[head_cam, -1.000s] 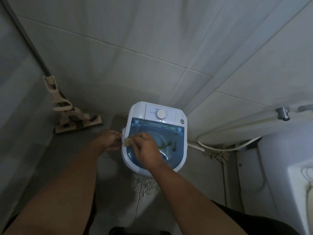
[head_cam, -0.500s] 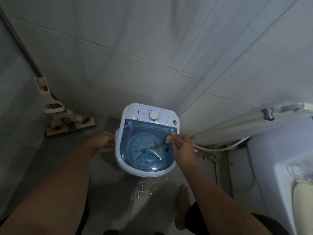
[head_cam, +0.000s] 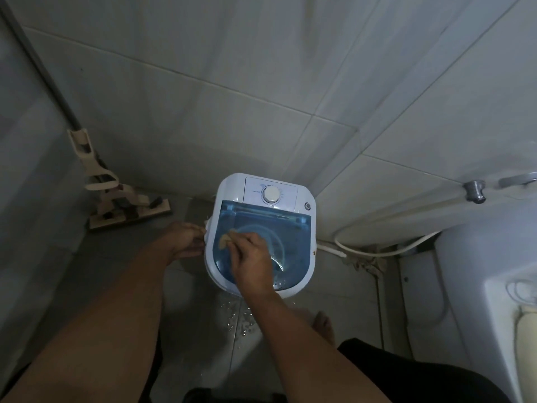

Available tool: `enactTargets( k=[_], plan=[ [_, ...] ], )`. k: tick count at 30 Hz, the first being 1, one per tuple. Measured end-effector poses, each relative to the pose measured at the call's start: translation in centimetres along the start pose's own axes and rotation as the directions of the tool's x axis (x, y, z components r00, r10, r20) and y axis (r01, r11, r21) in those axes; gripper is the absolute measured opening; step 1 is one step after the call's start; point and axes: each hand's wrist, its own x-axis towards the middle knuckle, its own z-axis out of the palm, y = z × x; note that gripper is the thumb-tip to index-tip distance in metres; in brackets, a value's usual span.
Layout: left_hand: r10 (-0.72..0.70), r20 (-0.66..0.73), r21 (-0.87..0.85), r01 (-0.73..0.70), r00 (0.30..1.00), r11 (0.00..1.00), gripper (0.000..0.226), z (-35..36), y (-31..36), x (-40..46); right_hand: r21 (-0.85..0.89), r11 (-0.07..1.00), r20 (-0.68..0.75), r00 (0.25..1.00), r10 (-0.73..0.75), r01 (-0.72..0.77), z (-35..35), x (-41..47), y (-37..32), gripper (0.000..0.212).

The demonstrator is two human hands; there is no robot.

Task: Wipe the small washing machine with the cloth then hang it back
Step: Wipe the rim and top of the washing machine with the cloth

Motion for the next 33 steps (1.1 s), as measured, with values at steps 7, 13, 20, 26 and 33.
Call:
enactTargets(
  k=[7,13,20,26,33],
  plan=[
    [-0.003,0.004,0.010,0.003,1.000,1.000,0.011,-0.2,-0.1,0.0,0.242,0.968,-0.018,0.997,0.074,-0.067,-2.5,2.7,-1.2,0.016],
    [-0.001,-0.012,-0.016,0.001,1.000,1.000,0.009,0.0,0.0,-0.4,0.023,0.990,-0.210,0.968,0.138,-0.136,-9.3,4.4,4.6,0.020],
    [-0.006,-0.009,-0.021,0.006,1.000,1.000,0.006,-0.1,0.1,0.0,-0.244,0.963,-0.122,0.989,0.085,-0.113,-8.7,4.4,7.6,0.022],
    [-0.011,-0.003,-0.023,0.011,1.000,1.000,0.008,-0.2,0.0,0.2,-0.216,0.975,0.071,0.997,-0.036,0.051,-2.8,2.3,3.4,0.019],
    [-0.012,0.007,-0.014,0.012,1.000,1.000,0.010,-0.2,0.2,0.0,0.289,0.892,0.205,0.933,0.297,-0.348,-5.2,4.2,0.7,0.013]
  ],
)
